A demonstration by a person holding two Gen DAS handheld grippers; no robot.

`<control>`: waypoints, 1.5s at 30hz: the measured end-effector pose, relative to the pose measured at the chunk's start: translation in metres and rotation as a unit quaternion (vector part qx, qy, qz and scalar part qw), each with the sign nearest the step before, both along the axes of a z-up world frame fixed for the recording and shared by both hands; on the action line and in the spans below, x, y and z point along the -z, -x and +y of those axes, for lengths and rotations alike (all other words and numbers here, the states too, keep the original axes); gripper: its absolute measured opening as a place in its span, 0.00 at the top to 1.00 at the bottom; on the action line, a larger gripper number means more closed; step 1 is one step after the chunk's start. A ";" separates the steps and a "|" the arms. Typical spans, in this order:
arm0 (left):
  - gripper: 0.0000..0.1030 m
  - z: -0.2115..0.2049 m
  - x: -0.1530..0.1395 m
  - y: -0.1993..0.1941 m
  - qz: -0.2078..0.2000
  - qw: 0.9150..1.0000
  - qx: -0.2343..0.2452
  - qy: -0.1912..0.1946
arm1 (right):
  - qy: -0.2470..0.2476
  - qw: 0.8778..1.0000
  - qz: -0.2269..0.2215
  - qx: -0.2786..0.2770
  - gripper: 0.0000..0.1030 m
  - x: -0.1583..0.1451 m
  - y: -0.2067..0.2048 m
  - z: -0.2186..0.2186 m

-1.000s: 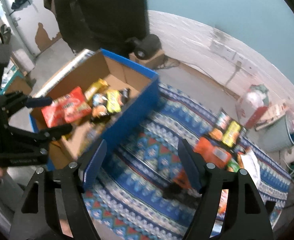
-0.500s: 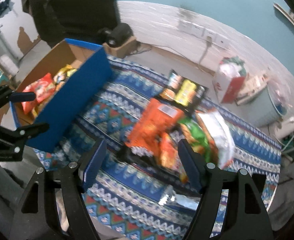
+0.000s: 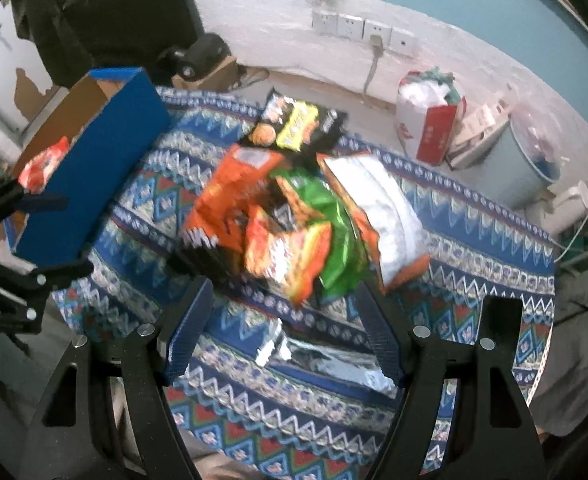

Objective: Organize snacks
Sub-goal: 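Move both tools back over the remaining snack pile, then grasp the silver foil packet with the right tool while the left tool grasps the orange bag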

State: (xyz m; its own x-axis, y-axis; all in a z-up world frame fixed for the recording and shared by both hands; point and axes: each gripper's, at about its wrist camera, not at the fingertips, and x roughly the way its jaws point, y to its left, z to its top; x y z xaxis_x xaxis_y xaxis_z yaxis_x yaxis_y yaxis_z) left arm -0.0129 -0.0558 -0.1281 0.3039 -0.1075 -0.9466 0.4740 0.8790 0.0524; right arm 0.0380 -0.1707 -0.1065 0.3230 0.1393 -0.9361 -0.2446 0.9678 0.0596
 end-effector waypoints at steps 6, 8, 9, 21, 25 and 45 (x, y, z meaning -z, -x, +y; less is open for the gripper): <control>0.26 -0.008 0.017 -0.005 0.028 1.000 -0.001 0.004 | 0.035 0.997 0.052 -0.044 0.28 0.033 0.006 -0.008; 0.26 -0.008 0.023 -0.006 0.040 0.999 -0.003 0.010 | 0.060 0.993 0.071 -0.071 0.28 0.046 0.008 -0.007; 0.26 -0.009 0.026 -0.007 0.042 0.999 -0.004 0.008 | 0.076 0.990 0.081 -0.089 0.28 0.053 0.008 -0.005; 0.26 -0.012 0.053 -0.026 0.077 0.997 -0.018 0.013 | 0.110 0.968 0.131 -0.185 0.28 0.109 0.018 -0.007; 0.26 -0.018 0.054 -0.034 0.079 0.997 -0.020 0.017 | 0.103 0.969 0.138 -0.176 0.29 0.124 0.016 -0.014; 0.23 -0.042 0.073 -0.099 0.109 0.985 -0.112 0.075 | -0.013 0.989 0.133 0.061 0.73 0.120 0.028 -0.062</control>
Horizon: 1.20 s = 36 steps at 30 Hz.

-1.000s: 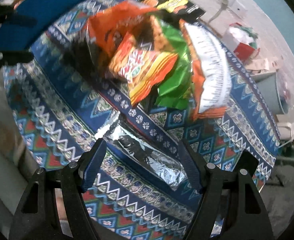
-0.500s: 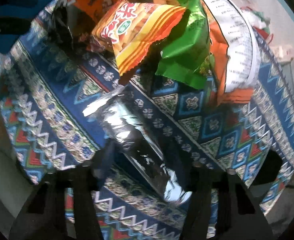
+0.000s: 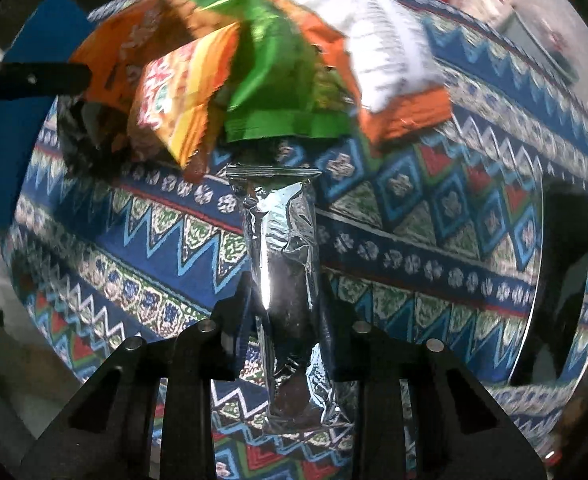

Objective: Organize snacks
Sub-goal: 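Grasp the silver foil packet with the right tool while the left tool grasps the orange bag, then carry the silver foil packet and orange bag over the cardboard box with both tools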

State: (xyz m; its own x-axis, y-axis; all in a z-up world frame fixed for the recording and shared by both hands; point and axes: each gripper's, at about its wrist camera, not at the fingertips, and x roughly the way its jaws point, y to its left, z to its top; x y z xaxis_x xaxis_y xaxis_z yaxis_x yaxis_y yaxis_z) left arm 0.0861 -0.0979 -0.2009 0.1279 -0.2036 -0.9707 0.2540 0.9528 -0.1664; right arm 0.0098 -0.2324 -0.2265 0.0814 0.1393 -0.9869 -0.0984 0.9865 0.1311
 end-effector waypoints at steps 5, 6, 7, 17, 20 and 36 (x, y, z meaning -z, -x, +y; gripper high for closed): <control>0.23 -0.002 0.016 -0.011 0.015 1.000 -0.012 -0.004 | -0.018 0.999 -0.016 0.049 0.73 -0.011 0.005 -0.031; 0.23 -0.003 0.020 -0.013 0.017 1.000 -0.014 -0.003 | -0.020 0.998 -0.019 0.059 0.73 -0.015 0.006 -0.037; 0.23 -0.005 0.022 -0.013 0.018 1.000 -0.014 -0.003 | -0.021 0.997 -0.022 0.066 0.73 -0.019 0.006 -0.042; 0.55 -0.016 0.026 -0.008 0.001 1.000 0.017 -0.008 | -0.025 0.993 -0.072 0.088 0.73 -0.059 0.003 -0.061; 0.59 -0.010 0.019 -0.002 -0.008 0.999 0.029 -0.012 | -0.025 0.992 -0.084 0.090 0.73 -0.074 -0.001 -0.051; 0.60 0.040 -0.041 0.030 -0.065 0.997 0.019 -0.034 | -0.025 0.986 -0.154 0.065 0.73 -0.107 -0.024 0.017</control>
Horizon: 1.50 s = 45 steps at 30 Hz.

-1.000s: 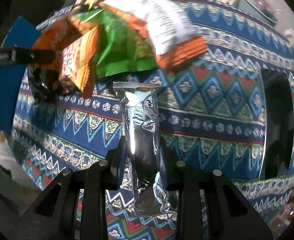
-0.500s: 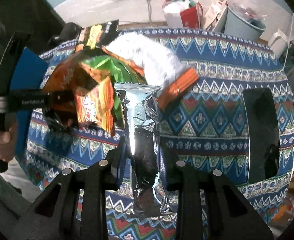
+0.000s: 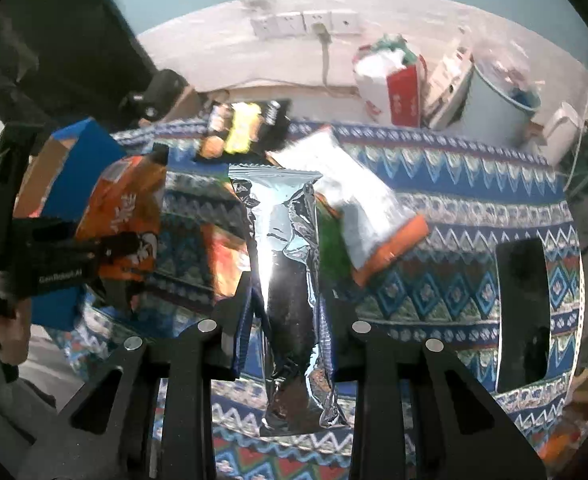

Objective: Organize snacks
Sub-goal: 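Carry the silver foil packet and orange bag over the cardboard box with both tools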

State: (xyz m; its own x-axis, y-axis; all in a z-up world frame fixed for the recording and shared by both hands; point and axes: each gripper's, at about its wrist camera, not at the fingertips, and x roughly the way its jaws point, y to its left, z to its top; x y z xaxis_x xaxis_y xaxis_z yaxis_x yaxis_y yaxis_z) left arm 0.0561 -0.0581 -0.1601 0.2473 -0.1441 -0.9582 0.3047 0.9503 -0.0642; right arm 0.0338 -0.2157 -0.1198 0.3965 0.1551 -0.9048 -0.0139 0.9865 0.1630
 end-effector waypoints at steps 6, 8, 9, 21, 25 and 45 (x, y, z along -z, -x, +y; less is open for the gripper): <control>0.60 0.022 -0.030 0.015 -0.033 0.999 0.005 -0.006 | -0.007 1.000 -0.022 -0.015 0.73 -0.017 -0.006 0.024; 0.60 0.026 -0.037 0.019 -0.045 0.999 0.009 -0.009 | -0.008 0.999 -0.028 -0.018 0.73 -0.022 -0.008 0.031; 0.60 0.028 -0.041 0.022 -0.050 0.999 0.010 -0.009 | -0.009 0.999 -0.031 -0.021 0.73 -0.025 -0.010 0.035; 0.60 0.065 -0.080 0.036 -0.099 0.995 0.001 -0.011 | -0.021 0.997 -0.054 -0.052 0.73 -0.044 -0.030 0.084; 0.60 0.085 -0.089 0.036 -0.104 0.994 -0.017 0.000 | -0.031 0.996 -0.054 -0.064 0.73 -0.045 -0.037 0.103; 0.60 0.184 -0.095 0.032 -0.114 0.987 -0.114 0.000 | -0.047 0.988 -0.065 -0.135 0.73 -0.055 -0.068 0.213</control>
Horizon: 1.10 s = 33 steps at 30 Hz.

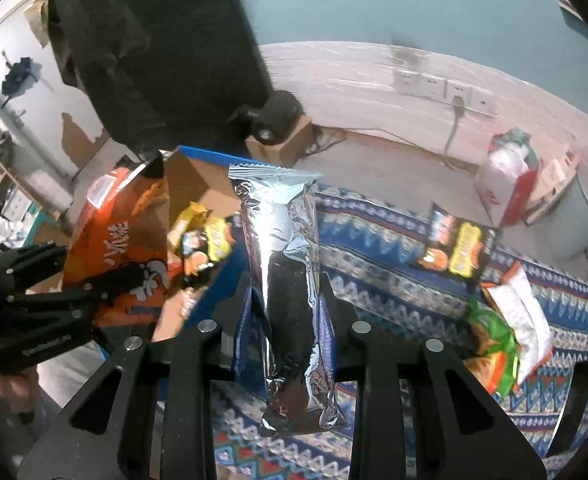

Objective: Organize snacks
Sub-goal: 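Carry the silver foil packet and orange bag over the cardboard box with both tools, then open both tools to drop the orange bag and silver packet into the box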

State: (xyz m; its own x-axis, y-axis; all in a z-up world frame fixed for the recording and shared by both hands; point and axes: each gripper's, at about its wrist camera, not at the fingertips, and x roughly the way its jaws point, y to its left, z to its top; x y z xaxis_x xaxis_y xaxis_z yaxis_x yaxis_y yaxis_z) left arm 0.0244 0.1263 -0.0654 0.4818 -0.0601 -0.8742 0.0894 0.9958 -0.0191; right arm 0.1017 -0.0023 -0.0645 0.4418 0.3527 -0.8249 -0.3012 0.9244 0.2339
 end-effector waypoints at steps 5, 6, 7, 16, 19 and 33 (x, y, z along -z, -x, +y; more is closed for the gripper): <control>0.59 0.022 0.008 -0.002 0.003 1.000 -0.019 -0.014 | -0.005 1.000 0.005 -0.020 0.73 0.004 -0.006 0.030; 0.59 0.027 0.010 -0.002 0.005 1.000 -0.024 -0.017 | -0.006 1.000 0.006 -0.023 0.73 0.005 -0.007 0.034; 0.59 0.033 0.013 -0.002 0.007 0.999 -0.031 -0.019 | -0.007 1.000 0.008 -0.026 0.73 0.006 -0.009 0.040; 0.59 0.068 0.026 -0.003 0.032 0.997 -0.067 -0.010 | -0.018 0.998 0.009 -0.052 0.73 0.003 -0.022 0.088; 0.57 0.072 0.026 -0.004 0.030 0.997 -0.074 -0.025 | -0.023 0.998 0.011 -0.063 0.73 0.003 -0.026 0.104; 0.39 0.104 0.013 0.001 0.011 0.992 -0.124 -0.024 | -0.030 0.994 0.047 -0.090 0.72 0.026 -0.039 0.152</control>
State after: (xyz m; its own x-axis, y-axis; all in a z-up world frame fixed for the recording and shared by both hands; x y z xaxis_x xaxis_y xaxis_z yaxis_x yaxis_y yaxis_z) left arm 0.0231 0.2303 -0.0780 0.4578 0.1005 -0.8834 -0.1592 0.9868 0.0298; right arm 0.1410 0.1495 -0.0902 0.2895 0.4693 -0.8342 -0.4352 0.8408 0.3219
